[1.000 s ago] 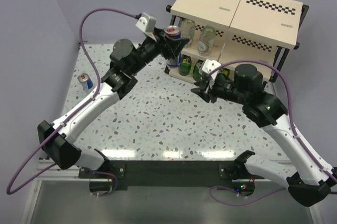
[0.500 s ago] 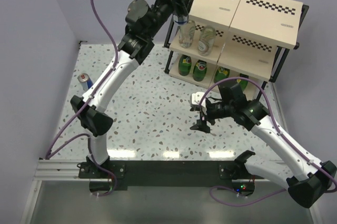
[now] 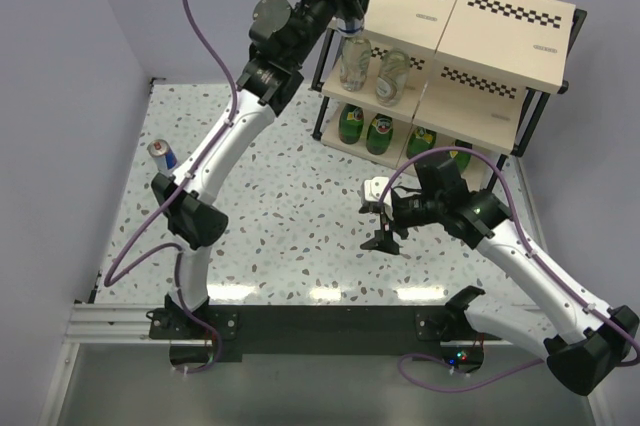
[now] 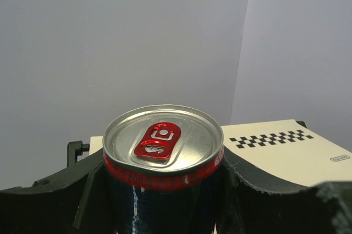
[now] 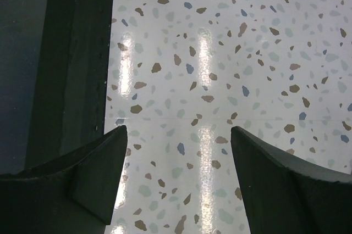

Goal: Place and organize the beverage onto the shelf
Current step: Place the drink on the shelf.

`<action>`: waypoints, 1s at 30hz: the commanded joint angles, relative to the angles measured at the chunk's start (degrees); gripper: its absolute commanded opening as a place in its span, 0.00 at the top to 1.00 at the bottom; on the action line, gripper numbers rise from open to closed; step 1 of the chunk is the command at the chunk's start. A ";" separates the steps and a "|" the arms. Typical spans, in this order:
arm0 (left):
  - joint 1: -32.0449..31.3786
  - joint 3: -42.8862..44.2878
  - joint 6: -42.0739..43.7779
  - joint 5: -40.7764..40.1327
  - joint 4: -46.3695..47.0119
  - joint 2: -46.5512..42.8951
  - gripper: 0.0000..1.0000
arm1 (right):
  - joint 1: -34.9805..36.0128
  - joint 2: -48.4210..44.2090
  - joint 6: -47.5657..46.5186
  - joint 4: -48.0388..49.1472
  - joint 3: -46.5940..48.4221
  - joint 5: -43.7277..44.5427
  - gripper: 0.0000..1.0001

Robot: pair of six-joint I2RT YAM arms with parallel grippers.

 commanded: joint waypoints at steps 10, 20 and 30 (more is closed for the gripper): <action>0.15 9.12 2.43 -4.18 13.46 6.29 1.00 | -0.25 1.05 -0.82 1.08 -0.29 -2.90 0.20; -0.02 9.82 2.95 -4.53 15.75 8.75 0.93 | -0.25 1.32 -0.73 1.16 -0.38 -2.99 0.20; -0.46 9.91 2.52 -4.79 15.14 10.86 0.61 | -0.25 1.49 -0.82 1.16 -0.47 -2.46 0.20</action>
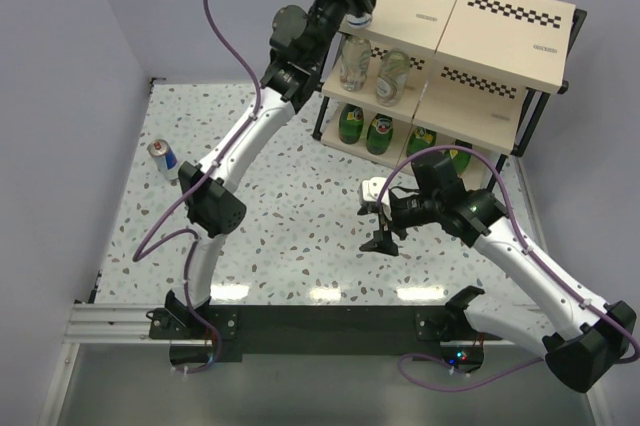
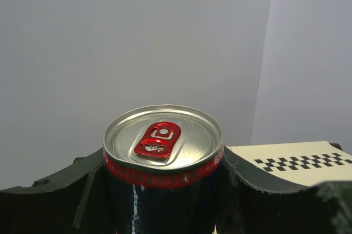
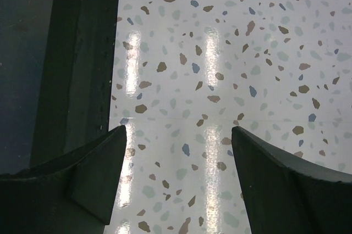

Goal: Place and organize the beverage onto the shelf
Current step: Place the drink on the shelf.

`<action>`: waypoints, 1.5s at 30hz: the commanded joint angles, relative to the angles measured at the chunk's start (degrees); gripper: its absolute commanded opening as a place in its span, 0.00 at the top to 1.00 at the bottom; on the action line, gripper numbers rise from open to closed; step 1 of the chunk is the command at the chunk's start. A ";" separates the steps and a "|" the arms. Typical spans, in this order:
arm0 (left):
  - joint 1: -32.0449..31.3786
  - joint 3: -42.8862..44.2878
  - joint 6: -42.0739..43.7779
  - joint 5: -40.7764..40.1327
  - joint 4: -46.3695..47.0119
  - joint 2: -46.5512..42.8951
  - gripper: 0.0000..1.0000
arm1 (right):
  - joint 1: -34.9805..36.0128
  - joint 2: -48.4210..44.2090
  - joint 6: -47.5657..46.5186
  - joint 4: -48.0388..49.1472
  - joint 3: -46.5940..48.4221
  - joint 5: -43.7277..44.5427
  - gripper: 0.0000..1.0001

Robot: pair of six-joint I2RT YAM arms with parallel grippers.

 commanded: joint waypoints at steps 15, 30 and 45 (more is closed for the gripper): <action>-0.66 2.78 0.57 -1.58 3.57 2.15 0.33 | -0.22 0.38 -1.04 1.14 -0.25 -0.89 0.20; -1.10 0.59 1.80 -1.59 3.83 1.18 0.34 | -0.22 0.12 -1.22 1.14 -0.25 -0.36 0.20; -1.80 2.25 2.50 -4.22 10.07 5.84 0.55 | -0.22 0.20 -1.31 1.32 -0.34 -0.01 0.20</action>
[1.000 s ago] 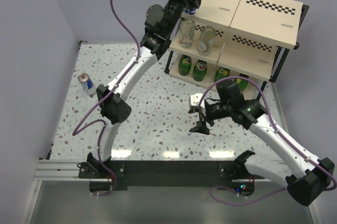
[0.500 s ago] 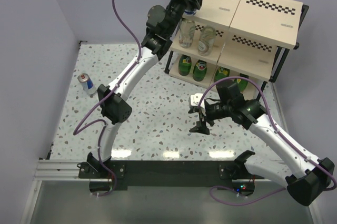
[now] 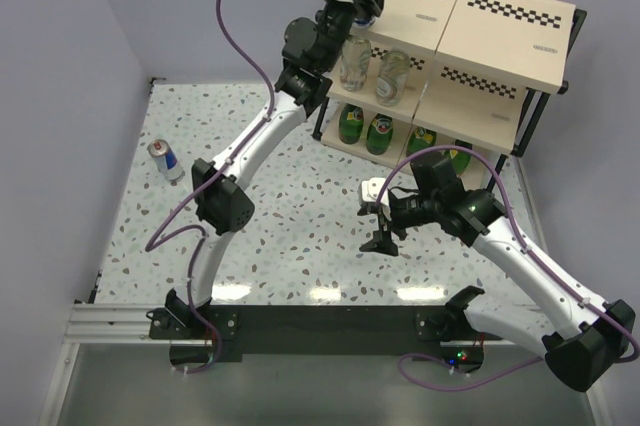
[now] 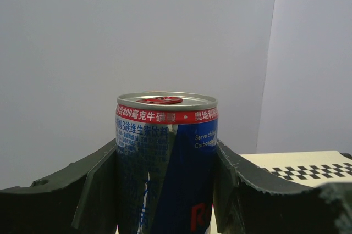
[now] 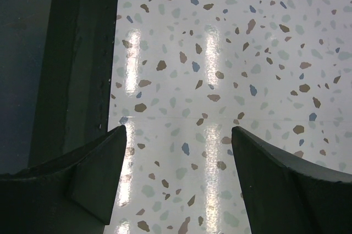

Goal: Place and organize the beverage onto the shelf
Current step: Place the drink on the shelf.

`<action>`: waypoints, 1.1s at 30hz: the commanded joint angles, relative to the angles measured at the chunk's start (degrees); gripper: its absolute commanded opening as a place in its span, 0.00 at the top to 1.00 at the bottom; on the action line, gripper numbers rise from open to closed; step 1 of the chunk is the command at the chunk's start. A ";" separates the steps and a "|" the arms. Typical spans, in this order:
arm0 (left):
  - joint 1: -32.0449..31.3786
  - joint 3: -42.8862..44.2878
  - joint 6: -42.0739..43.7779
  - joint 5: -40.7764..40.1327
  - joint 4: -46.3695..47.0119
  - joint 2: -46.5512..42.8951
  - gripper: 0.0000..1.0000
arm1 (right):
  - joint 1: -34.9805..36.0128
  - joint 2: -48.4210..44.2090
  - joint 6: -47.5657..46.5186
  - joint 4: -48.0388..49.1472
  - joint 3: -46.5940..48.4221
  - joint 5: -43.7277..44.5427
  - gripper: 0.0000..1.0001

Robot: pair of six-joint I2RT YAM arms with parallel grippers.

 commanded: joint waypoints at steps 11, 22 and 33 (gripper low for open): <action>-0.52 1.18 2.93 -1.40 3.19 2.52 0.37 | -0.22 -0.12 -1.02 1.32 -0.19 0.04 0.20; -0.60 -0.49 3.19 -1.31 2.22 0.77 0.21 | -0.31 -0.04 -1.11 1.49 -0.45 0.48 0.20; -0.95 -1.81 3.90 -4.91 1.60 -0.29 0.20 | -0.49 -0.04 -1.29 1.49 -0.45 0.83 0.20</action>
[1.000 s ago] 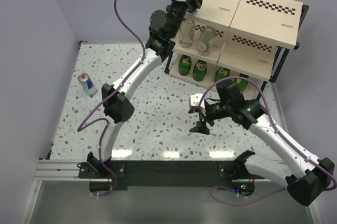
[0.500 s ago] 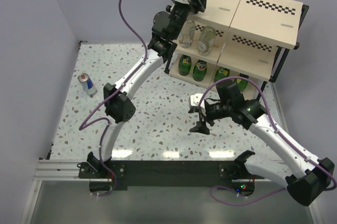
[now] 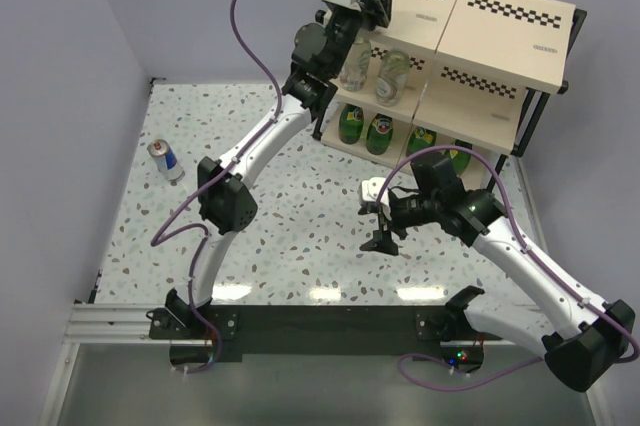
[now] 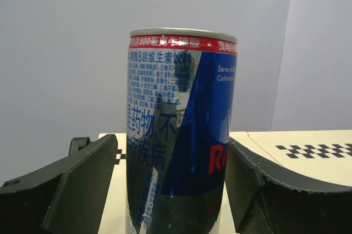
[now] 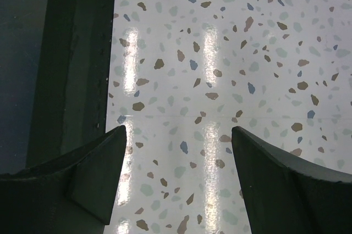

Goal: Place and organize the beverage onto the shelf
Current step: Place the drink on the shelf.

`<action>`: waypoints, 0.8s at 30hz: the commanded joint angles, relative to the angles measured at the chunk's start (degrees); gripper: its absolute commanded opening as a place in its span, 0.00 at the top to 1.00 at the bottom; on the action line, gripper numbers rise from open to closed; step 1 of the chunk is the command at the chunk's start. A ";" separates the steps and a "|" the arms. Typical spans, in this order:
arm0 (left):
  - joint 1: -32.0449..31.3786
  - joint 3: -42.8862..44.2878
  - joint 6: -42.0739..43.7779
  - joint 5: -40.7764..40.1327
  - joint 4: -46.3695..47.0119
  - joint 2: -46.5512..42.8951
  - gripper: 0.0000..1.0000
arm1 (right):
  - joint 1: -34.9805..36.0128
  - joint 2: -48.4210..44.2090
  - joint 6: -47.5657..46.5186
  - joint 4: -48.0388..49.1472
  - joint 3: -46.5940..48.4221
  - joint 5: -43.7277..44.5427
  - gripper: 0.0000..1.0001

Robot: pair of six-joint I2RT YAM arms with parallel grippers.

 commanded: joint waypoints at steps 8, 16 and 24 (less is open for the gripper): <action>-0.69 0.95 0.97 -3.39 1.24 -1.88 0.20 | -0.45 0.05 -1.35 1.34 -0.43 0.28 0.20; -0.78 -1.95 0.88 -1.99 1.15 -6.01 0.07 | -0.53 0.05 -1.53 1.43 -0.52 0.46 0.19; -1.13 -4.85 0.96 -1.54 1.41 -9.61 0.00 | -0.62 0.14 -1.70 1.43 -0.60 0.37 0.19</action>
